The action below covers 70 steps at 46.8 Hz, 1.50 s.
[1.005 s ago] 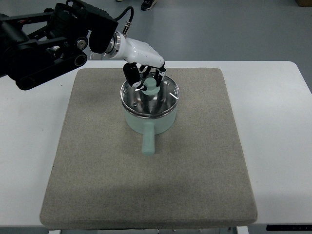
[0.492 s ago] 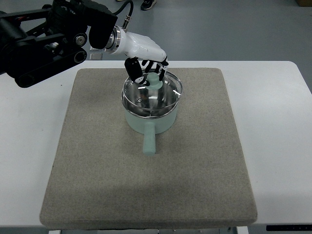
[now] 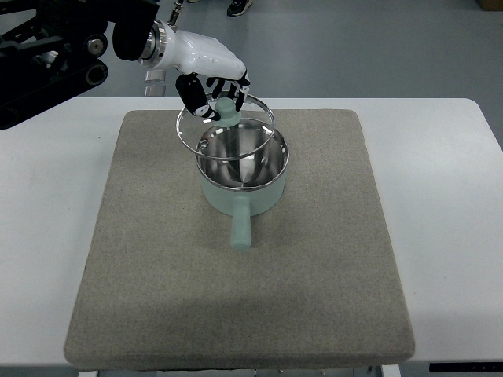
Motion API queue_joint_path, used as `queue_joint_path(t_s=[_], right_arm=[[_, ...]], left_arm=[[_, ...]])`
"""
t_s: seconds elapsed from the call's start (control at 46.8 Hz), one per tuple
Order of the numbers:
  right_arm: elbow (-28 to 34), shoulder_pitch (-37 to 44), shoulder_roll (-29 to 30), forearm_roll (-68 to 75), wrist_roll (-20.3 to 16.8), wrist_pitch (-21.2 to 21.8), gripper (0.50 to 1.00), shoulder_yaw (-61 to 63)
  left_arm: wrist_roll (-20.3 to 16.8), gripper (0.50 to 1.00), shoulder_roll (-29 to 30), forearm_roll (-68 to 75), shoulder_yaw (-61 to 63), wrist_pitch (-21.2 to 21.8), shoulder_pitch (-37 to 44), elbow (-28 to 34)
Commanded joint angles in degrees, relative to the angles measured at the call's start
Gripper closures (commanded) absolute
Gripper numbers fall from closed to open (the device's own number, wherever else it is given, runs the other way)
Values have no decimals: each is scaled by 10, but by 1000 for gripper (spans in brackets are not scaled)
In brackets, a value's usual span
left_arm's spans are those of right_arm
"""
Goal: Place lid left of pot with left hand
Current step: 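Lift the glass lid off the pot with the left hand, then lower the lid onto the mat beside the pot, nearer the left arm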
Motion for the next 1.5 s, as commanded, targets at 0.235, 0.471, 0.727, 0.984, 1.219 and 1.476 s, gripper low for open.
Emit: queue_joint_path(t_s=[0.235,0.471,0.727,0.984,1.219,1.476], right_arm=[[0,-1,0,0,0,0,576,0],[0,-1,0,0,0,0,576,0],[0,0,0,0,0,0,576,0],[0,0,0,0,-1,1,576,0],[0,0,0,0,0,0,576,0],[0,0,0,0,0,0,576,0]], left_arm=[[-1,1000,91,1,1,11,14,-2],[-2,1000,126,18,1,83,83,-2],[-2,1000,127,26,0,123,145,1],[-2,1000,125,32,1,153,183,4],[-2,1000,125,41,9,207,205,5],[-3,797,119,41,12,220,223,7]])
